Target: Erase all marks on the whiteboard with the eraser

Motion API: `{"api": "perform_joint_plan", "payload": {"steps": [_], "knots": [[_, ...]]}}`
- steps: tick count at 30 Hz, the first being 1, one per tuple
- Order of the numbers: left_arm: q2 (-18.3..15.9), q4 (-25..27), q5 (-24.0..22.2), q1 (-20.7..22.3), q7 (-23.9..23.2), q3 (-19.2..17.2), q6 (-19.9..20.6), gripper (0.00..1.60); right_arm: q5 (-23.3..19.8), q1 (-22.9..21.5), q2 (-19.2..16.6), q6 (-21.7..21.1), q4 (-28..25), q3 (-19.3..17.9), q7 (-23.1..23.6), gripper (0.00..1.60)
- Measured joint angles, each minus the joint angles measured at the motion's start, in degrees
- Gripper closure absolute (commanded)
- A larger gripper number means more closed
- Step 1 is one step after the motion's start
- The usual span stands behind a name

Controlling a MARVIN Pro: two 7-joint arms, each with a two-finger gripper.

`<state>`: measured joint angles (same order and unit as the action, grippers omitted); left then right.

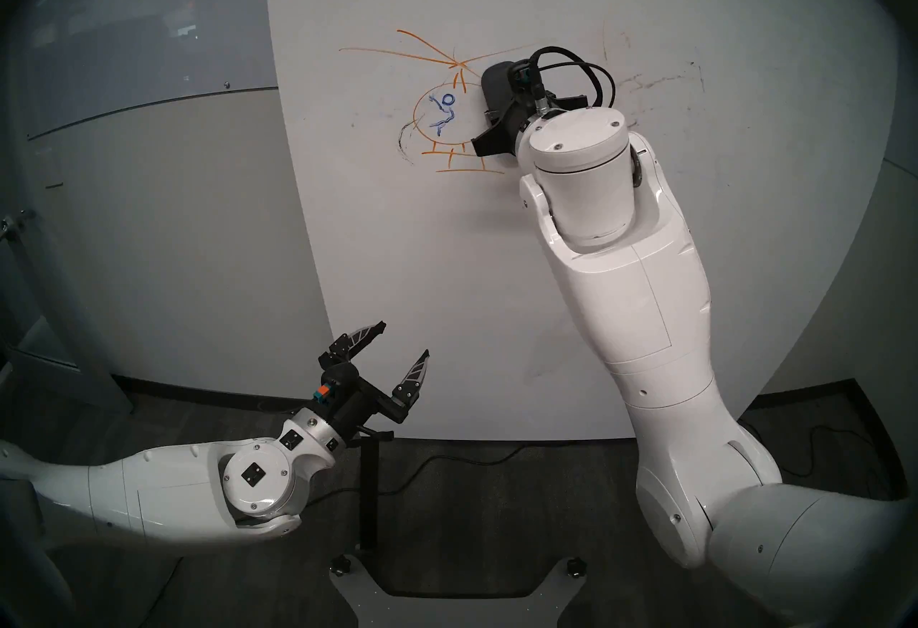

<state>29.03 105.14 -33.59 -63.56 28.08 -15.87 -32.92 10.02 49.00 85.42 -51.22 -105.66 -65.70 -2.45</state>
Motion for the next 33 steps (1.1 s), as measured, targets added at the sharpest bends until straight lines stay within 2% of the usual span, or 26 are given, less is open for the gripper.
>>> {"api": "perform_joint_plan", "payload": {"steps": [33], "knots": [[-0.01, 0.0, 0.0, 0.0, 0.0, 0.0, -0.01, 0.0, -0.07, 0.3, -0.77, 1.32, -0.01, -0.37, 1.0, 1.6]]}}
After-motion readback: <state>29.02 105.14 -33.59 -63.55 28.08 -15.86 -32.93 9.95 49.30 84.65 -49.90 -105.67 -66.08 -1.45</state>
